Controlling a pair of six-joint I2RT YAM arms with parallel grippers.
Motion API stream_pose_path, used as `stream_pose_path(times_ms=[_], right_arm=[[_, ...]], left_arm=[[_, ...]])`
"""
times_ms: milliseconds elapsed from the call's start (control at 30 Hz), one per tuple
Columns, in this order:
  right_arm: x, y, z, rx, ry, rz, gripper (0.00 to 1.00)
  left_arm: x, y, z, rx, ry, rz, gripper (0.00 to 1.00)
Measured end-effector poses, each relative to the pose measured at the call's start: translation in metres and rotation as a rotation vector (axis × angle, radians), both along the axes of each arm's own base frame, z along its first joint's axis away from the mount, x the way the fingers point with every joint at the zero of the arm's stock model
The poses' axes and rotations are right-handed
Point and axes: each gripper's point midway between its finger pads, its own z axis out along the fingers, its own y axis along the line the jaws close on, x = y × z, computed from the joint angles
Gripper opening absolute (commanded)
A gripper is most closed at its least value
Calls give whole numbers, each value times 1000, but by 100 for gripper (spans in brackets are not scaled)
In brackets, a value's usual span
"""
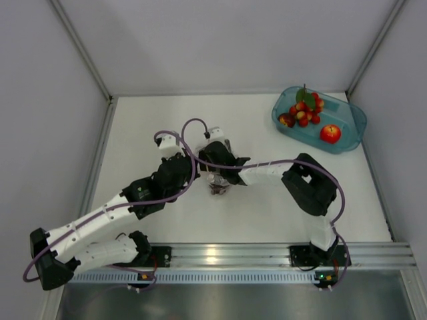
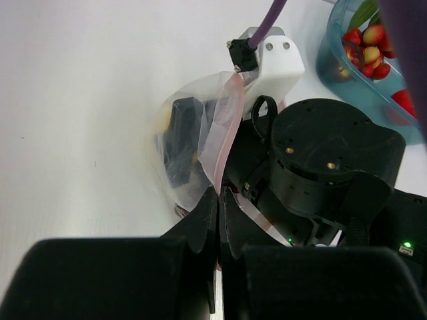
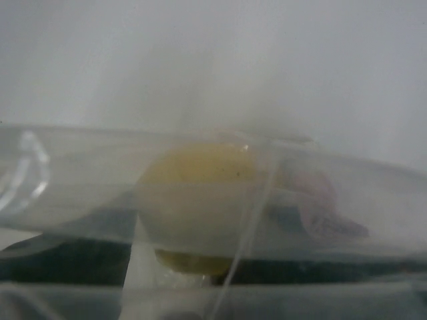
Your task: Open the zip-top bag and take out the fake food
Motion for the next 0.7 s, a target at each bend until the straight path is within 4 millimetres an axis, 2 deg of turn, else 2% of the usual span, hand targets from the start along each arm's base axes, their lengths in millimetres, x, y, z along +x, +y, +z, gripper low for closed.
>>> stream_pose_path(times_ms=[200, 500, 700], right_arm=[[-15, -22, 14, -12, -10, 11, 60], [-35, -33, 65, 64, -42, 57, 58], [-54, -41, 90, 97, -40, 104, 56]], left_arm=[[0, -2, 1, -8, 0, -10, 0], [0, -2, 2, -12, -4, -7, 0], [1, -2, 3, -14, -6, -8, 0]])
